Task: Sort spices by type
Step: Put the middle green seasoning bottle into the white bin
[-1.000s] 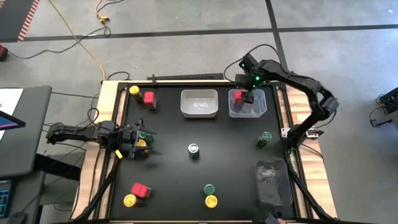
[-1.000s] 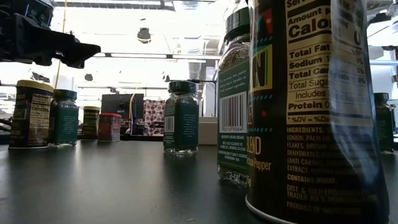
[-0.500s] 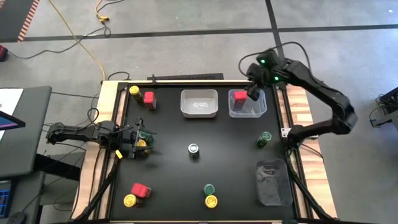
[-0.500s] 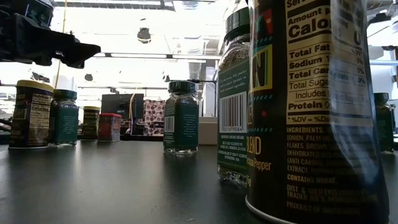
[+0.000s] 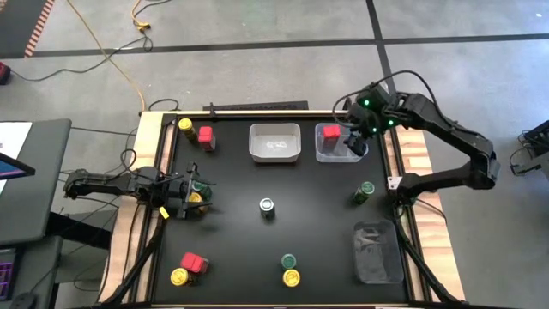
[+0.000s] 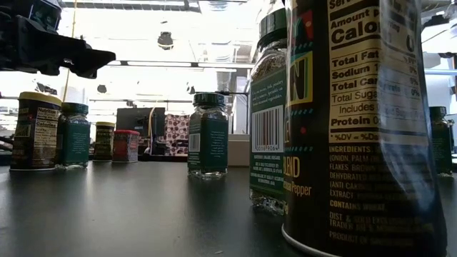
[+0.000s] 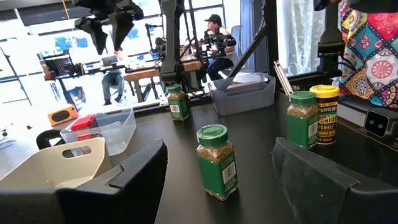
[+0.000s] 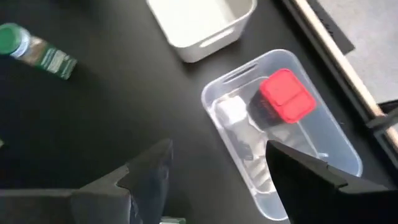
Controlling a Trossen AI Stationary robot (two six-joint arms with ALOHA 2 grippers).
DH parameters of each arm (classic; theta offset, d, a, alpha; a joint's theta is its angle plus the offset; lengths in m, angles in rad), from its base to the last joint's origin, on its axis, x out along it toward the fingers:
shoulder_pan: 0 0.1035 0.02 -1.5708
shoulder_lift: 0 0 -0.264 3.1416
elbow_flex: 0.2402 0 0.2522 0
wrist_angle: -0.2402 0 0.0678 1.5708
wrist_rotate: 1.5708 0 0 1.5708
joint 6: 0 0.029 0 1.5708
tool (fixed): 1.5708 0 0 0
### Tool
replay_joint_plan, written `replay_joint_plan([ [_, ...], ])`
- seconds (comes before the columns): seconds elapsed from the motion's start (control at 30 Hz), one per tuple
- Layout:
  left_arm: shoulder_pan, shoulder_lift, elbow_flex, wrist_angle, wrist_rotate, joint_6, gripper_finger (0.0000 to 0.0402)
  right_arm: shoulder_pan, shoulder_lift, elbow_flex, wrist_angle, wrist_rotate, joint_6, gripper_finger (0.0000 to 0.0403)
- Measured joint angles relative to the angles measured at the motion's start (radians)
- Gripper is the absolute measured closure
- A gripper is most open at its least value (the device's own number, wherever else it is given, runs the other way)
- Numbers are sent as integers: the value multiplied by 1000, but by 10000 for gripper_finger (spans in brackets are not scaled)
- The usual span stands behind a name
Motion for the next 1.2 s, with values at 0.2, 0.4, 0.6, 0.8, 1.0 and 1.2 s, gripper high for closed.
replay_joint_plan([
  [0.2, 0, 0, 0, 0, 0, 0, 123, 103, -52, -72, 106, 0, 5, 117],
  [0.4, 0, 0, 0, 0, 0, 0, 123, 200, -147, -240, 308, 0, 44, 117],
  [0.6, 0, 0, 0, 0, 0, 0, 123, 238, -168, -336, 439, 0, 44, 117],
  [0.8, 0, 0, 0, 0, 0, 0, 123, 243, -113, -358, 415, 0, 28, 117],
  [1.0, 0, 0, 0, 0, 0, 0, 123, 241, -43, -358, 419, 0, 19, 117],
  [1.2, 0, 0, 0, 0, 0, 0, 123, 243, 14, -358, 436, 0, 108, 117],
])
